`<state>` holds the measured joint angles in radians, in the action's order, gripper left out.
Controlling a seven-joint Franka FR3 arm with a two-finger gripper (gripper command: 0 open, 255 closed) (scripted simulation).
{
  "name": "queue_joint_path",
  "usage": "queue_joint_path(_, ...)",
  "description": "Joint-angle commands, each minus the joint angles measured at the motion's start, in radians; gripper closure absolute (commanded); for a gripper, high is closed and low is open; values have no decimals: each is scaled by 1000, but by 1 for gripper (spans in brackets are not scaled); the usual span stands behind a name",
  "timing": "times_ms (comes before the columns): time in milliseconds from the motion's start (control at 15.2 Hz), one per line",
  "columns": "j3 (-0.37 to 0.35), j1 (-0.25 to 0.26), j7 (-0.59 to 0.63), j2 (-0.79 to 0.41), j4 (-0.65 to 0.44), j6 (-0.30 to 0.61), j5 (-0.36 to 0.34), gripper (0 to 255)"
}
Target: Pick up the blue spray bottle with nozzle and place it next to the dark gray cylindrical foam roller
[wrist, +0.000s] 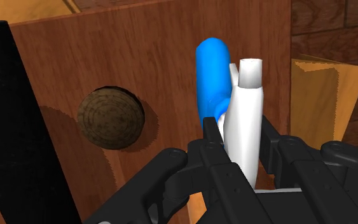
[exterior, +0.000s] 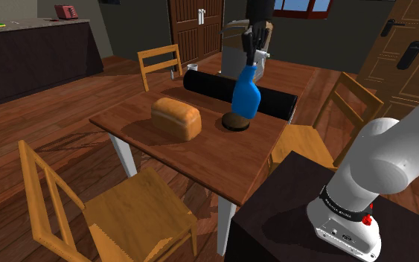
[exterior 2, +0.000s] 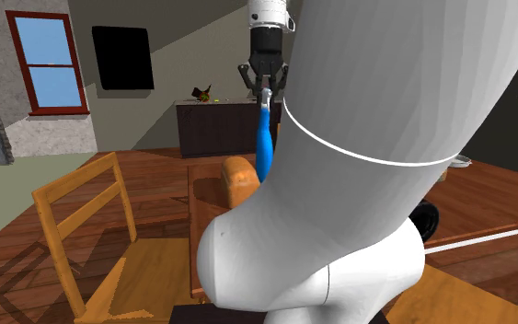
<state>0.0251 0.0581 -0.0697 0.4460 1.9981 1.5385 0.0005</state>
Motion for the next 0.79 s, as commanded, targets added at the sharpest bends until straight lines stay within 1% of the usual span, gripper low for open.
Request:
queue_joint_path(0,-1,1,1,-8,-35,-27,1,255)
queue_joint_path(726,-1,1,2,-67,-243,-176,2,255)
